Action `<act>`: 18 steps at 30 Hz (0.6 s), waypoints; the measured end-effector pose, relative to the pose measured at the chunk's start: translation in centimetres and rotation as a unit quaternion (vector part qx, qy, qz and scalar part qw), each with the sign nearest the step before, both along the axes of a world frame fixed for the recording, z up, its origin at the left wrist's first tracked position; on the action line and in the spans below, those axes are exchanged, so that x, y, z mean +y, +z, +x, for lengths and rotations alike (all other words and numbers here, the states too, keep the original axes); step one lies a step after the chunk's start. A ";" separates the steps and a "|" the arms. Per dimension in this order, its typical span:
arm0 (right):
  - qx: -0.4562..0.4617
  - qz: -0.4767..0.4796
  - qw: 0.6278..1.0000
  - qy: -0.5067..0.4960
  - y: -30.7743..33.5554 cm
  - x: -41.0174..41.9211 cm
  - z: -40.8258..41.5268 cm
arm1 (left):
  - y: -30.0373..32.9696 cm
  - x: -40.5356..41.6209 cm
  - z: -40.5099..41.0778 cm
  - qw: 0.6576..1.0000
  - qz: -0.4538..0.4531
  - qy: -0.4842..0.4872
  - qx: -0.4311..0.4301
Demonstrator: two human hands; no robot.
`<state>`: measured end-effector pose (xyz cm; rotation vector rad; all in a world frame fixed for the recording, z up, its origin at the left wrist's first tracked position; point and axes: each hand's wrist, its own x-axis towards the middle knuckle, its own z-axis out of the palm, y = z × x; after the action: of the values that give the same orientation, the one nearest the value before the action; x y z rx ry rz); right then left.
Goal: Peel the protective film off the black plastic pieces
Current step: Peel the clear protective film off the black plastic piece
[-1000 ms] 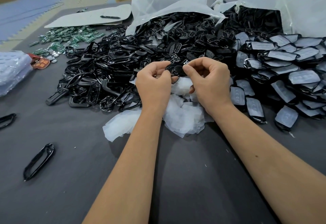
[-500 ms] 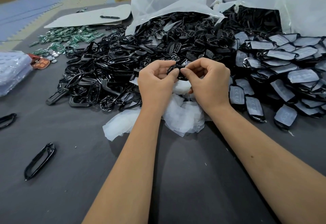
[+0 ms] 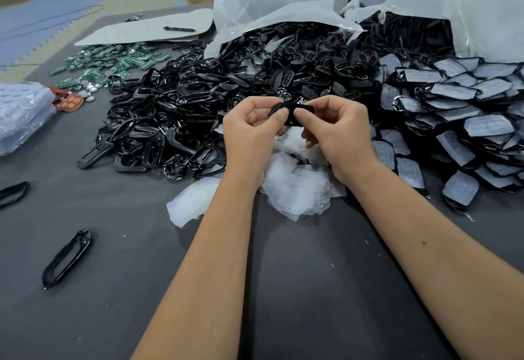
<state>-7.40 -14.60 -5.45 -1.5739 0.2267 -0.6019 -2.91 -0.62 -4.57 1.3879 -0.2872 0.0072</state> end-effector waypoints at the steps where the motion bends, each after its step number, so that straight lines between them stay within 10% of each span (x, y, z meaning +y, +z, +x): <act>1: 0.003 0.003 1.000 -0.002 0.0 0.0 0.0 | 0.0 0.0 0.0 1.000 0.006 -0.006 -0.001; 18: 0.001 -0.257 0.958 -0.130 0.5 0.5 -1.2 | -0.2 -0.2 -0.3 0.994 0.061 0.068 -0.060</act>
<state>-8.64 -14.12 -4.96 -2.0640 0.2987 -0.9163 -3.17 -0.83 -4.72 1.5288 -0.2956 0.1885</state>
